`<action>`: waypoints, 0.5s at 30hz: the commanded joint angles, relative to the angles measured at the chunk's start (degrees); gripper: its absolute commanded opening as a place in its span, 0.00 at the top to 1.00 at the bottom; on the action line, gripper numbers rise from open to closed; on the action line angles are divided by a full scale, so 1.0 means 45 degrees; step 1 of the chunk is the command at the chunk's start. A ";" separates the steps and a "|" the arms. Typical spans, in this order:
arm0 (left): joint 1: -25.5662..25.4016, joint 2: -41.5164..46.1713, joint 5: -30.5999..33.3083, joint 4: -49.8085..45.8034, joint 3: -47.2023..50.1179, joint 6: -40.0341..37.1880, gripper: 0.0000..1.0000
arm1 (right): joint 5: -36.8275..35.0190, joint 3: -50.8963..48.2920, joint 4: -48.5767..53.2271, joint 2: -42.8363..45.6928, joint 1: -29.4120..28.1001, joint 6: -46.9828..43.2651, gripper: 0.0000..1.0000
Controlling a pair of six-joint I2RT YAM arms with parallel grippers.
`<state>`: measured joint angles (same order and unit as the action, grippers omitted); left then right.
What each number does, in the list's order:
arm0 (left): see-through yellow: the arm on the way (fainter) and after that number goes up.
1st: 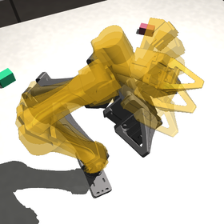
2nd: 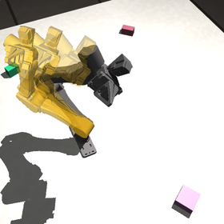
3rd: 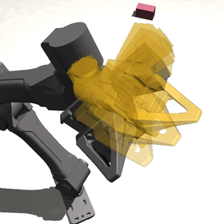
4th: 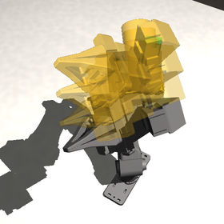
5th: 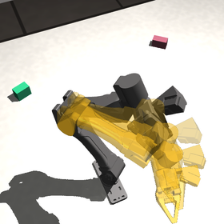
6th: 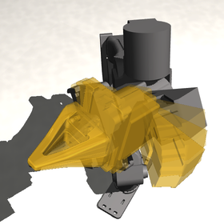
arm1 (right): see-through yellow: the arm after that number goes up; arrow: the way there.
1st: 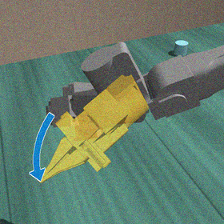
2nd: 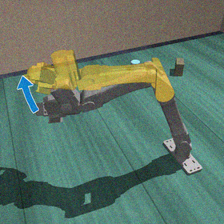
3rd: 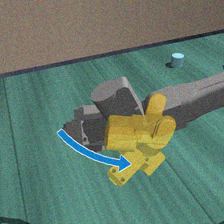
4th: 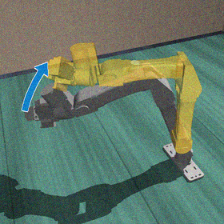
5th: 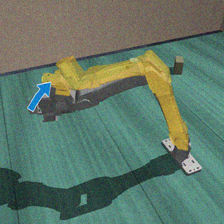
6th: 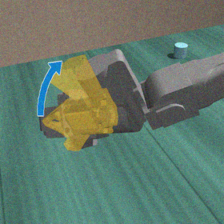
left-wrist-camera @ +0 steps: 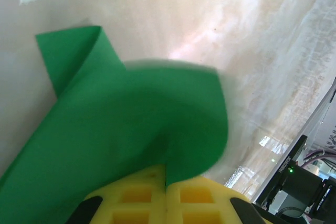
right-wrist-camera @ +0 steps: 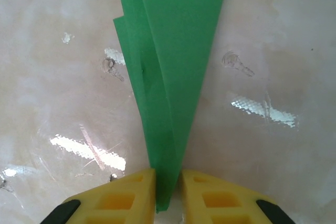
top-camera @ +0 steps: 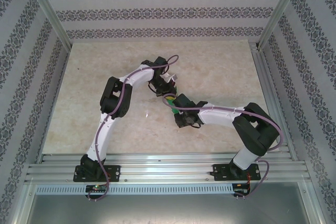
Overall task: Fold a paper plane with a square sheet of paper (fold left side to right side)
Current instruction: Fold the wing for the fifth time at the center of the table.
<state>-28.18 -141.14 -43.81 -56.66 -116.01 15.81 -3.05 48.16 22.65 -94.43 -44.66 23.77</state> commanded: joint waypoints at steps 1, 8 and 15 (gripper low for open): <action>0.0366 -0.0392 0.0216 -0.0842 -0.0432 -0.0854 1.00 | -0.0180 0.0162 0.0253 -0.0421 -0.0192 -0.0454 0.82; 0.0422 -0.0578 0.0606 -0.1246 -0.0565 -0.1484 1.00 | -0.0138 0.0118 0.0244 -0.0385 -0.0182 -0.0539 0.82; 0.0527 -0.0764 0.0898 -0.1266 -0.0575 -0.1698 1.00 | 0.0083 0.0079 0.0090 -0.0235 -0.0177 -0.0482 0.81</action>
<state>-26.70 -142.85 -42.78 -60.45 -117.69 10.55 -3.40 48.38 23.14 -94.56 -44.91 22.33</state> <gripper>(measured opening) 0.056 0.182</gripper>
